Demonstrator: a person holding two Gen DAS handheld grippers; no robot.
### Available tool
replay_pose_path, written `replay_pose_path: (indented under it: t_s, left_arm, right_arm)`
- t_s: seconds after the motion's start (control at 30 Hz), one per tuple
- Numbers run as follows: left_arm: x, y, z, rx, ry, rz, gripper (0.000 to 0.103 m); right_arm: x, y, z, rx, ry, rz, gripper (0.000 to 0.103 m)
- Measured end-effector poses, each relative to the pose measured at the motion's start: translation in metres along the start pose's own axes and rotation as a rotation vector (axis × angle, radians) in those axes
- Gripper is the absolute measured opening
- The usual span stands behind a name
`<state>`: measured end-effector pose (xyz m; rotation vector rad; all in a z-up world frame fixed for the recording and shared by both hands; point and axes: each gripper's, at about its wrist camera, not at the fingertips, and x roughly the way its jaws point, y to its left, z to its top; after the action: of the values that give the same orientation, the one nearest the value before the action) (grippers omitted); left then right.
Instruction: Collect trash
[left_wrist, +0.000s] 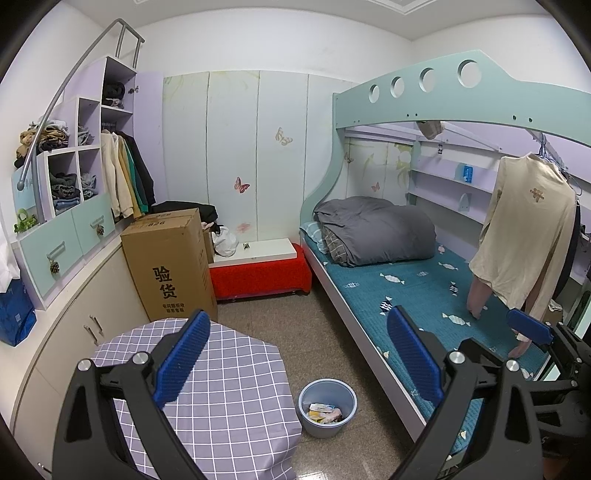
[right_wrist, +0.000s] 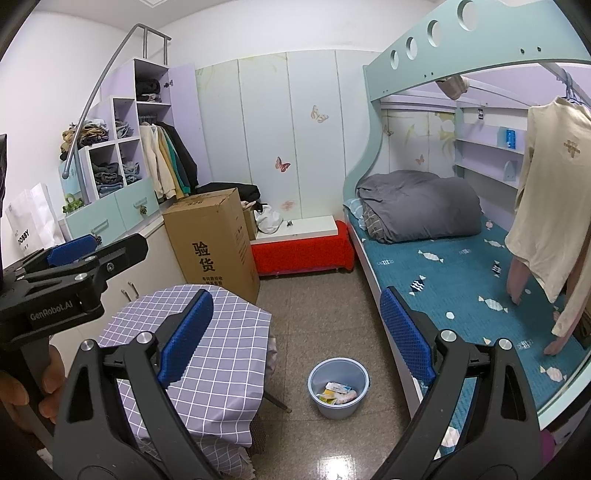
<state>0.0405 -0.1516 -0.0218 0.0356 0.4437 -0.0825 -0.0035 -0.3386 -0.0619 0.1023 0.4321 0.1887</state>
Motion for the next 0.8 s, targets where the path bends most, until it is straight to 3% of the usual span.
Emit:
replay_pose_path:
  t_s: [0.8]
  left_arm:
    - [-0.001, 0.000, -0.002, -0.001, 0.001, 0.002, 0.095]
  right_arm:
    - [0.013, 0.001, -0.006, 0.003, 0.019, 0.005, 0.090]
